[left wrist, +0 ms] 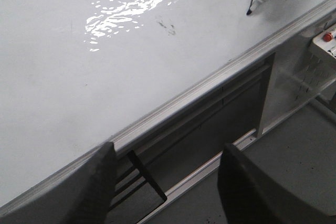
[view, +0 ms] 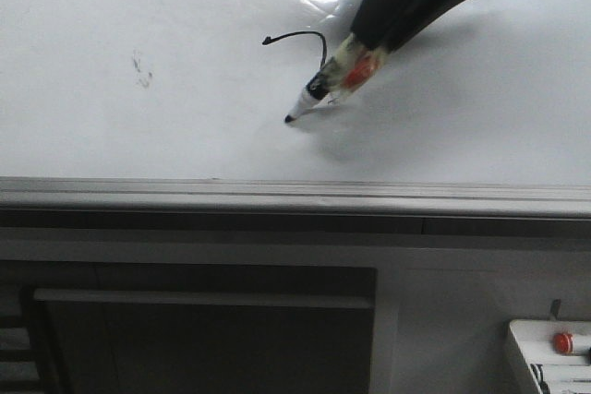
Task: Write number 2 on whiteboard
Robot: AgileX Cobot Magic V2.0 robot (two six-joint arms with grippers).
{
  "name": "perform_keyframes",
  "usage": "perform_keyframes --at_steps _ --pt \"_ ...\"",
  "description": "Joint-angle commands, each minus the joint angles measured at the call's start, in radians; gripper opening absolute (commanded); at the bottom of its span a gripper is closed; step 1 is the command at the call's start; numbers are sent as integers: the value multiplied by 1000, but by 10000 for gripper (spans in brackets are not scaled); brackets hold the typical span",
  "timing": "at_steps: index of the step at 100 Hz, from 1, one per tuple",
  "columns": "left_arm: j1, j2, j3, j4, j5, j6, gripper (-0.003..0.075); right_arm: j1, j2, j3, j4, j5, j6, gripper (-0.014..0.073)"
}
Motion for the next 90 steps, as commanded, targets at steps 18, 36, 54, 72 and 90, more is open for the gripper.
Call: perform_keyframes --at_steps 18,36,54,72,90 --pt "4 9 -25 -1 -81 -10 388 -5 -11 -23 6 -86 1 -1" --pt "4 9 -25 3 -81 -10 388 -112 -11 -21 -21 45 1 -1" --pt "4 9 -25 3 -81 -10 388 -114 -11 -21 -21 48 1 -1" --pt "4 9 -25 1 -75 -10 388 -98 -33 -21 43 64 -37 -1" --pt "4 24 -109 -18 69 34 388 -78 -153 -19 112 108 -99 -1"
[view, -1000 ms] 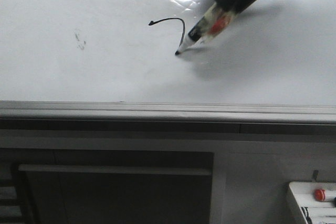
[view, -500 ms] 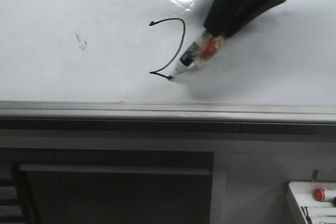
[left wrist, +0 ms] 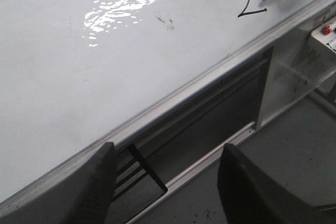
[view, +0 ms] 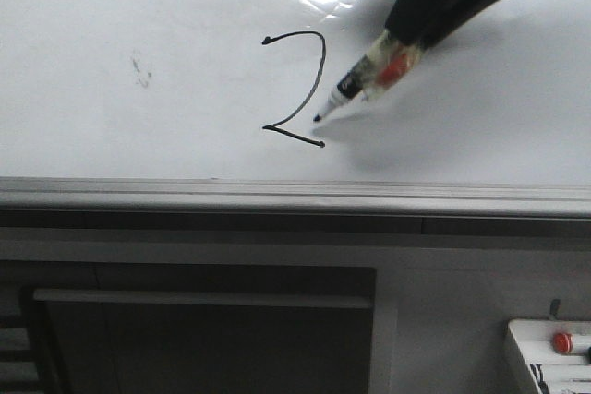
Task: Write number 2 on whiteboard
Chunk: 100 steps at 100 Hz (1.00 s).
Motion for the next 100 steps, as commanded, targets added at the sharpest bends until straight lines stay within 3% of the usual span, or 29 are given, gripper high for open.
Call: perform_keyframes --at_steps 1,13,28,41,59,69,86,100 --pt "4 26 -81 -25 17 29 388 10 -104 -22 60 2 -40 -1" --pt "4 97 -147 -108 124 160 388 51 -202 29 72 -2 -120 -1" --pt "4 246 -181 -250 106 360 388 137 -289 82 82 -26 -277 -1" --pt "2 410 -210 -388 79 523 388 186 -305 91 82 -30 -308 -1" --pt "-19 591 -250 -511 74 634 388 200 -301 91 80 5 -489 -1" --pt "-63 666 -282 -557 38 709 388 200 -301 91 78 -4 -493 -1" --pt "-173 746 -345 -557 -87 735 388 200 -299 91 78 -27 -509 -1" --pt "-240 794 -398 -555 -112 762 388 200 -299 91 74 -25 -509 -1"
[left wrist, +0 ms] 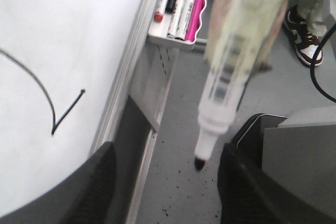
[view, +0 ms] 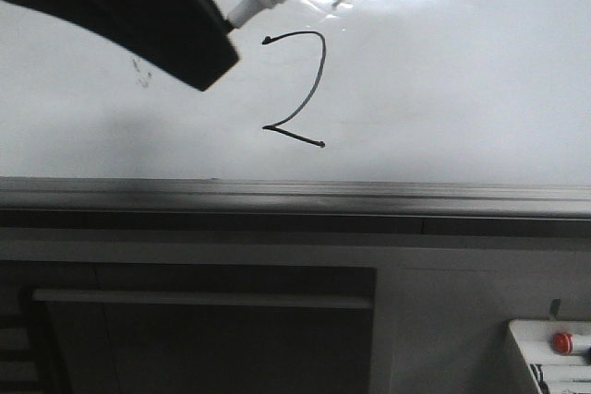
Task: Write number 2 on whiteboard
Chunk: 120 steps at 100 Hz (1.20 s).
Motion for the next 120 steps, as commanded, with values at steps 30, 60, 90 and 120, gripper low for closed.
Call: perform_keyframes --at_steps 30,60,90,120 --pt "-58 30 -100 -76 -50 14 388 3 -18 -21 30 -39 -16 -1" --pt "-58 30 -104 -99 -40 31 251 3 -18 -21 29 -43 -16 -1" --pt "-58 30 -104 -103 -40 31 82 3 -18 -21 29 -28 -16 -1" --pt "-58 30 -104 -103 -40 31 15 3 -18 -21 31 -4 -16 -1"
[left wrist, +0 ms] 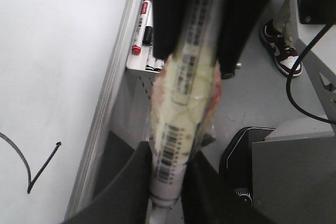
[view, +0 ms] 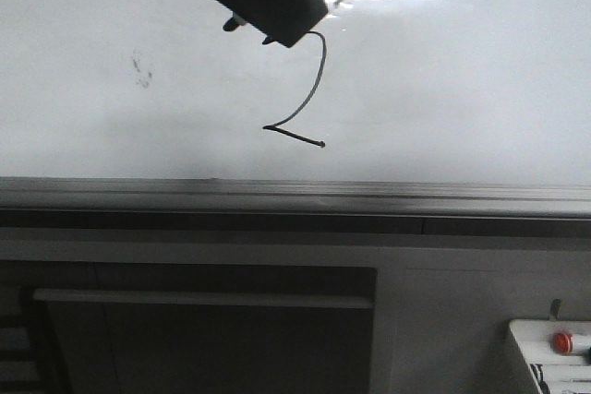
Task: Write number 2 on whiteboard
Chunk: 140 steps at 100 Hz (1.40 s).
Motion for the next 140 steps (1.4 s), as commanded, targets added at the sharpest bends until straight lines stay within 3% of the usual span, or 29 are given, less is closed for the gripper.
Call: perform_keyframes --at_steps 1,35,61,81,116,140 --pt "-6 -24 -34 -39 -53 -11 14 3 -18 -21 41 10 -12 -1" --pt "-6 -24 -34 -39 -53 -11 -18 3 -18 -21 39 4 -12 5" --pt "-6 -24 -34 -39 -53 -11 -18 -1 -18 -21 17 -17 15 258" --pt "16 -27 -34 47 -61 -57 -18 -82 -84 -21 -26 -28 104 281" --pt "293 -130 19 82 -106 -220 -18 -369 -291 40 -141 -44 385 281" --pt "489 -240 221 73 -397 -389 -18 -418 -366 183 -141 -99 402 280"
